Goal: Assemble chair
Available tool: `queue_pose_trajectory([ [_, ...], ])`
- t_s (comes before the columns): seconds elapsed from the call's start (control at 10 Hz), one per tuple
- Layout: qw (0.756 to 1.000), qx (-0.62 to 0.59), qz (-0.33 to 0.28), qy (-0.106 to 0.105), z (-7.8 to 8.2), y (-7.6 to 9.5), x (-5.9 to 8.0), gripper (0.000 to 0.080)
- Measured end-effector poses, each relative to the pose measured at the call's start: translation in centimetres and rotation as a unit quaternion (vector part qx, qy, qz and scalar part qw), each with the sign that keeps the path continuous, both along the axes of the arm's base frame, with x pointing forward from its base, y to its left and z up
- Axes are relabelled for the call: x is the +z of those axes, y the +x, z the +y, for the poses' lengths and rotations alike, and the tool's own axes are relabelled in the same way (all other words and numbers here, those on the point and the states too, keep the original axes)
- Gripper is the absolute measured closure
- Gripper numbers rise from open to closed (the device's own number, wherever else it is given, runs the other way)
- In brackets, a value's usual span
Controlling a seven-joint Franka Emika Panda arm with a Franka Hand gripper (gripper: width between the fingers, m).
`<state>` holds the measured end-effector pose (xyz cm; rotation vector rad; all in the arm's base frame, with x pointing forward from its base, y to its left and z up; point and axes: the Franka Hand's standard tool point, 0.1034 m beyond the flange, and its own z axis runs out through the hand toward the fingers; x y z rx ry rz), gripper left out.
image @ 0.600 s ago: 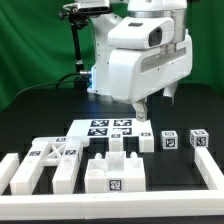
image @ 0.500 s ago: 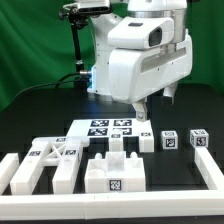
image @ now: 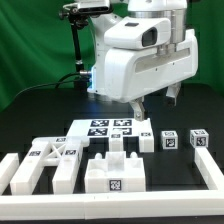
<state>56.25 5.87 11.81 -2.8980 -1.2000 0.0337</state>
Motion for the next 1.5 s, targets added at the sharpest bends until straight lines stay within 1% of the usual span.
queue_pose_trajectory([
  [0.3,1.0,-0.01,0.0,0.0,-0.1,0.0,0.0,0.015],
  [0.4,1.0,-0.014,0.001,-0.003,-1.2,0.0,-0.1,0.015],
  [0.5,1.0,-0.026,0.004,-0.007,-3.1,0.0,-0.5,0.015],
  [0.6,0.996,-0.084,0.009,-0.009,-4.8,-0.1,-1.1,0.015],
  [0.7,0.994,-0.113,0.009,-0.009,-6.8,-0.1,-2.0,0.015],
  [0.8,0.99,-0.138,0.012,-0.004,-8.0,-0.2,-2.5,0.015],
  [0.9,0.988,-0.152,0.013,0.006,-8.1,-0.2,-2.5,0.015],
  [1.2,0.97,-0.244,0.015,0.007,-7.8,-0.2,-2.6,0.015],
  [1.3,0.962,-0.273,0.018,0.009,-8.0,-0.3,-2.9,0.015],
  [1.4,0.947,-0.32,0.025,0.009,-8.9,-0.1,-4.0,0.015],
  [1.5,0.945,-0.327,0.026,0.007,-9.3,0.2,-4.9,0.015],
])
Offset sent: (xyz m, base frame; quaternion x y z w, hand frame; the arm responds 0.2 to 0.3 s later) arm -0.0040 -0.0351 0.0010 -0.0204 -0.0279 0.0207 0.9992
